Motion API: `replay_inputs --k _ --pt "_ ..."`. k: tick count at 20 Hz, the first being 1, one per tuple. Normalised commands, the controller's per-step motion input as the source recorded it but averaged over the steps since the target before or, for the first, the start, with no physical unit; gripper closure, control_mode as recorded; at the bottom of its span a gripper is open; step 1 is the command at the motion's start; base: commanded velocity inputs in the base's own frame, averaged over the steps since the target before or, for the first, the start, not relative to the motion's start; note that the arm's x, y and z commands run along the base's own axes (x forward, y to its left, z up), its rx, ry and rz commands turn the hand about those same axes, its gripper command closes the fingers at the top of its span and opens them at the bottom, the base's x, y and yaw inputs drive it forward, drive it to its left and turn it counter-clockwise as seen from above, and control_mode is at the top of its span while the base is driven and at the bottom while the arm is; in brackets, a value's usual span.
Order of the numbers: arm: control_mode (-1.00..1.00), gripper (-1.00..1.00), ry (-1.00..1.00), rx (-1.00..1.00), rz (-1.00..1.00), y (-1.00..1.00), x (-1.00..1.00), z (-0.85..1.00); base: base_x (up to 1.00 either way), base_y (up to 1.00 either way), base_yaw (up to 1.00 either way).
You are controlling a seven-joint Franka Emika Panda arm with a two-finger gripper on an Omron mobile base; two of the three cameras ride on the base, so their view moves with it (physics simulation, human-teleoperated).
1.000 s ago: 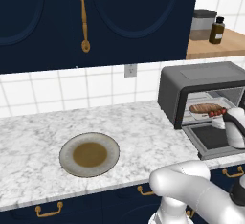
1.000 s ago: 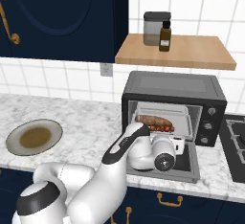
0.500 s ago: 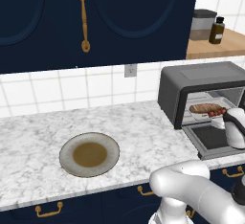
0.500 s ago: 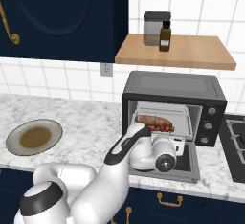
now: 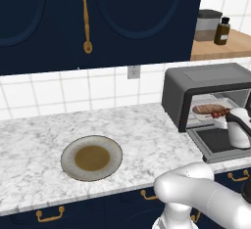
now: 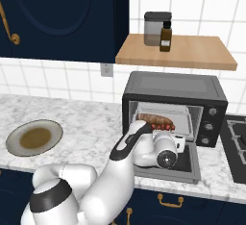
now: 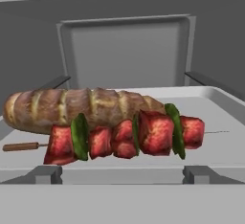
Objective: Pick up the kebab skewer and baguette bread, and place them inside the toaster oven. Close the toaster oven door and start by setting the timer.
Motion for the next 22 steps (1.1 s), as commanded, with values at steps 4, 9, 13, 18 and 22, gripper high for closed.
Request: replay_inputs --k 4,9,13,18,22 --pt "-1.00 -1.00 0.00 0.00 0.00 0.00 0.21 0.00 0.00 0.00 0.00" --pt "-1.00 -1.00 0.00 0.00 0.00 0.00 0.23 0.00 0.00 0.00 0.00" --pt "-1.00 -1.00 0.00 0.00 0.00 0.00 0.23 0.00 0.00 0.00 0.00" --pt "-1.00 -1.00 0.00 0.00 0.00 0.00 0.21 0.00 0.00 0.00 0.00" --pt "-1.00 -1.00 0.00 0.00 0.00 0.00 0.19 0.00 0.00 0.00 0.00"
